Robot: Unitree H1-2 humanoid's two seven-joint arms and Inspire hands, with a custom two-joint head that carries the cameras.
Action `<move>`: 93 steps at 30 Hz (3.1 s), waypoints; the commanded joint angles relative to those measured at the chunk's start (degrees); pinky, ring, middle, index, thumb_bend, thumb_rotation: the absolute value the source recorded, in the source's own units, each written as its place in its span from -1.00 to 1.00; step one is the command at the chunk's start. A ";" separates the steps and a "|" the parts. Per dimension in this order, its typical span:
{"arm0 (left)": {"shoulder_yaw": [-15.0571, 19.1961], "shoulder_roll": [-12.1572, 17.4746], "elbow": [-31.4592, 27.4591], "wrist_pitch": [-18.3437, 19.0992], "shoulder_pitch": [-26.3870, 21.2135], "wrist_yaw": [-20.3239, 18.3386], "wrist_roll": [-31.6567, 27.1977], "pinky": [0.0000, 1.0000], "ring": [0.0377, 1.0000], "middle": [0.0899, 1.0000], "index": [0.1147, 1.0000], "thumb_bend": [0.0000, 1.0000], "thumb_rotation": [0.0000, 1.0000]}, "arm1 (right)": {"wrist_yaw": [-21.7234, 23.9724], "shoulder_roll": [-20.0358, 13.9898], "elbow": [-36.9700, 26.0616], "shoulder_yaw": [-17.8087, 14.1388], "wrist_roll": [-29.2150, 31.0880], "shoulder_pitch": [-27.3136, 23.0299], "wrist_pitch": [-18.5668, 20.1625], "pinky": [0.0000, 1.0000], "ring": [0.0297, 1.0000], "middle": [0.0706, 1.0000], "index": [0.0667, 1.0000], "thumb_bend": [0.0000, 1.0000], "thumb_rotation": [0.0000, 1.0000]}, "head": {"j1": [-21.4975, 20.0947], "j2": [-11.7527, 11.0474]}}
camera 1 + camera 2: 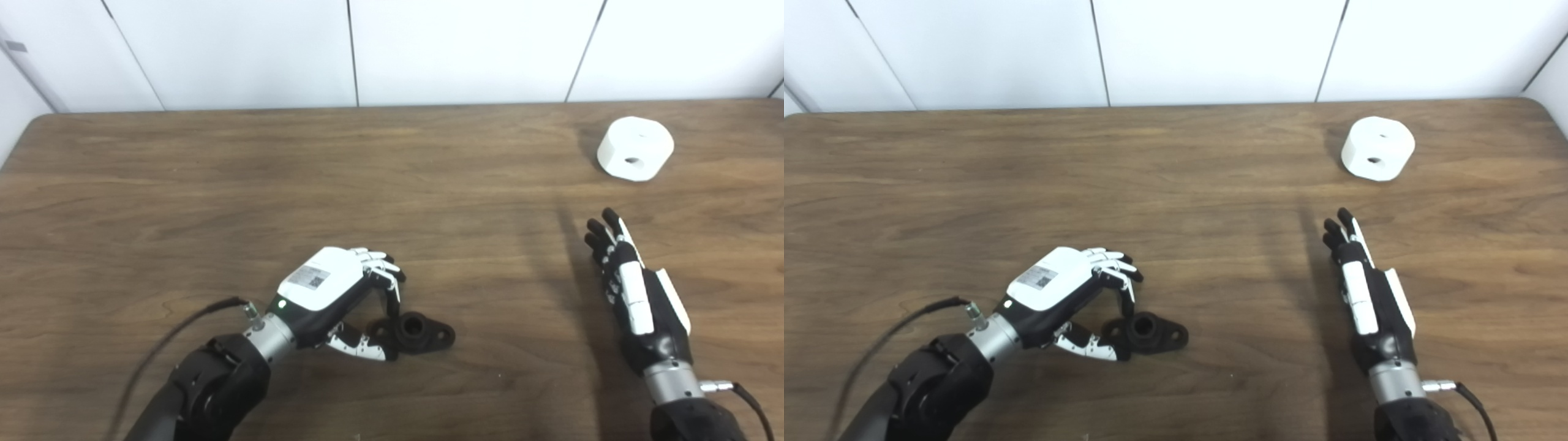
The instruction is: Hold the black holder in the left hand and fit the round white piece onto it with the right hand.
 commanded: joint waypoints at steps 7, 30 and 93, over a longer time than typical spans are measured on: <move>0.23 -3.51 -1.74 2.90 1.02 -1.99 0.58 0.84 0.75 0.54 -0.16 0.04 -0.88 | -0.83 1.57 -3.11 0.61 -0.27 -1.47 -0.06 1.00 0.93 0.90 1.00 0.18 1.00 | -0.20 0.05; 3.90 -6.00 1.51 8.88 4.29 -2.32 -5.63 0.94 0.80 0.60 -0.16 0.03 -0.88 | -2.61 -0.27 -5.77 -1.00 -2.12 -3.50 1.86 1.00 0.98 0.92 0.96 0.13 0.97 | -2.40 -2.84; 0.63 -1.40 10.97 -1.91 4.85 7.04 0.20 0.87 0.78 0.57 -0.16 0.03 -0.89 | 36.62 -11.58 5.05 -19.26 -55.71 -43.16 15.55 0.60 0.77 0.80 0.69 0.63 -0.20 | -14.73 -13.03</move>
